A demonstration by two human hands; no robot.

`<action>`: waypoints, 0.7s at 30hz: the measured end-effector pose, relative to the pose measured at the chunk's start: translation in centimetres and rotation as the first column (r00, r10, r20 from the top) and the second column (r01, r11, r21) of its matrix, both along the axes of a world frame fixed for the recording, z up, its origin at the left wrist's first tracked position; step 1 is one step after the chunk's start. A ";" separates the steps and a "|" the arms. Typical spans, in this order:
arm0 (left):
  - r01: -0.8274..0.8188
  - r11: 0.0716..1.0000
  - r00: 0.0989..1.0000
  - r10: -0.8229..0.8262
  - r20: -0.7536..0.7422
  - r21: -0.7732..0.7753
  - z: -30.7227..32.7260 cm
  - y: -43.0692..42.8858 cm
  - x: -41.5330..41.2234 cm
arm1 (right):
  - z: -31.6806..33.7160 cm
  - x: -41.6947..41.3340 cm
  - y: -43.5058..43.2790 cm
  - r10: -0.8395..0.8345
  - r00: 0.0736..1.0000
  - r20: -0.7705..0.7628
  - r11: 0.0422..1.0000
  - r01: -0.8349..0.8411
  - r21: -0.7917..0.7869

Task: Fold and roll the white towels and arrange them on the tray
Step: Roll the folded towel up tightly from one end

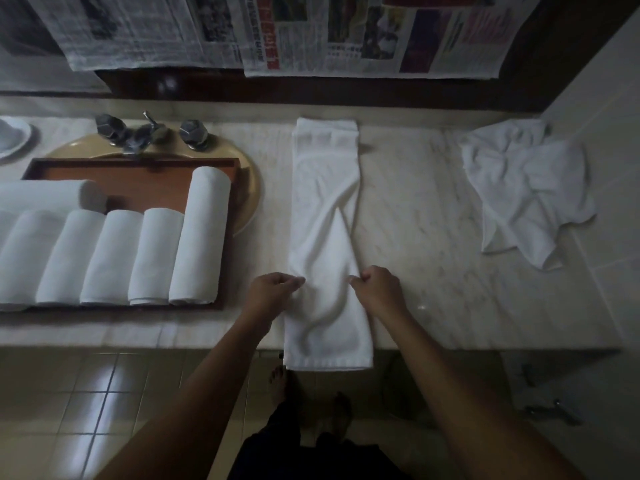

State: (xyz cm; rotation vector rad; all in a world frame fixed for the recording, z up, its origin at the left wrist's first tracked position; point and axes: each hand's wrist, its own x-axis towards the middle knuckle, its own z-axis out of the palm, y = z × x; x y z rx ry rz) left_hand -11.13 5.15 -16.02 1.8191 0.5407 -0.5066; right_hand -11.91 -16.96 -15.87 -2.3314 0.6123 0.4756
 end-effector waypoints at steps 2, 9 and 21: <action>0.046 0.997 0.999 -0.048 0.025 0.062 0.0 -0.1 0.1 | 0.6 0.6 -0.3 0.014 1.000 -0.014 1.000 -0.014 0.014; 0.157 0.954 0.986 -0.165 0.012 0.256 -0.7 0.8 -1.1 | 0.9 -3.0 -1.3 -0.051 0.999 0.001 0.994 0.051 0.097; 0.218 0.910 0.967 -0.250 0.047 0.353 0.1 0.3 1.3 | 0.6 1.4 -2.3 -0.114 0.993 0.043 0.988 0.108 0.114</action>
